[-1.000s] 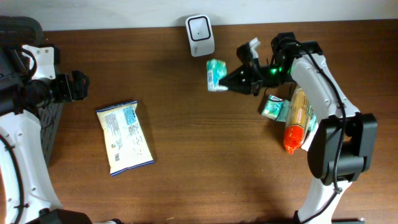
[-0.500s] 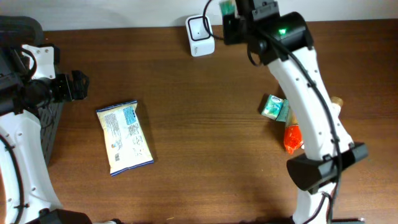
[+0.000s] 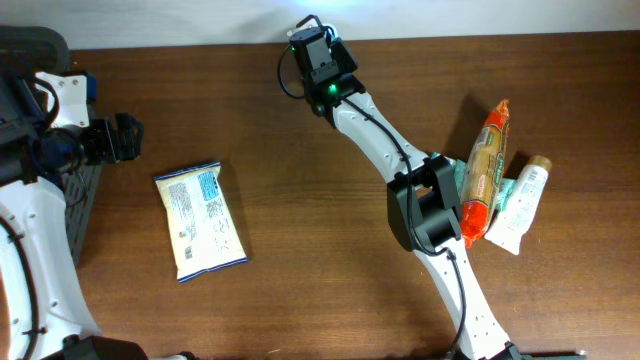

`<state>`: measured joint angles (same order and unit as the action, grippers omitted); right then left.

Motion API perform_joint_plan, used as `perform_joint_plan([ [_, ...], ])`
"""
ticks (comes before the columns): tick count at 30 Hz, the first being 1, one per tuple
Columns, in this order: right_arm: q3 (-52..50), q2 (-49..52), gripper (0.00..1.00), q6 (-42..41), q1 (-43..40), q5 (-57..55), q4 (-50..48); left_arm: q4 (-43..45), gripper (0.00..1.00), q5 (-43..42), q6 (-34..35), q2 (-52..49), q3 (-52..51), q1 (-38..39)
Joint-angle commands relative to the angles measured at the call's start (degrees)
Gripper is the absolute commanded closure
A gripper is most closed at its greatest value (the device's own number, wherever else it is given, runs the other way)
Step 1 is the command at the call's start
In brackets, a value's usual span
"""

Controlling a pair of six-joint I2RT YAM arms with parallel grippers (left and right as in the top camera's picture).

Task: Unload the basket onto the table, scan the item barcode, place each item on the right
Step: 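Hold the second Kleenex pack under the barcode scanner, then place the second Kleenex pack on the right pile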

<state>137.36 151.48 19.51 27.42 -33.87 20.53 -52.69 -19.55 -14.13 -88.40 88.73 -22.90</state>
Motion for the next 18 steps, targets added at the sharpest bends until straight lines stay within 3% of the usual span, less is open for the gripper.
perform_joint_plan([
  [1,0.61,0.39,0.96,0.24,-0.04,-1.81,-1.18,0.13,0.01,-0.61,-0.55,0.35,0.20,-0.15],
  [6,0.61,-3.32,0.96,1.07,0.02,0.68,-0.07,0.13,0.01,-0.61,-0.55,0.35,0.20,-0.15],
  [8,0.61,-8.37,0.96,-4.37,0.00,7.85,6.25,0.13,0.01,-0.61,-0.55,0.35,0.20,-0.15],
  [13,0.61,-23.52,0.96,-23.47,-1.75,38.23,36.00,0.13,0.01,-0.59,-0.55,0.35,0.20,-0.15],
  [16,0.61,-29.57,0.96,-24.59,-6.01,42.62,59.36,0.13,0.01,-0.59,-0.55,0.35,0.20,-0.15],
  [18,-0.02,-28.98,0.96,-24.59,-10.73,42.66,69.68,0.13,0.01,-0.59,-0.55,0.35,0.20,-0.15],
])
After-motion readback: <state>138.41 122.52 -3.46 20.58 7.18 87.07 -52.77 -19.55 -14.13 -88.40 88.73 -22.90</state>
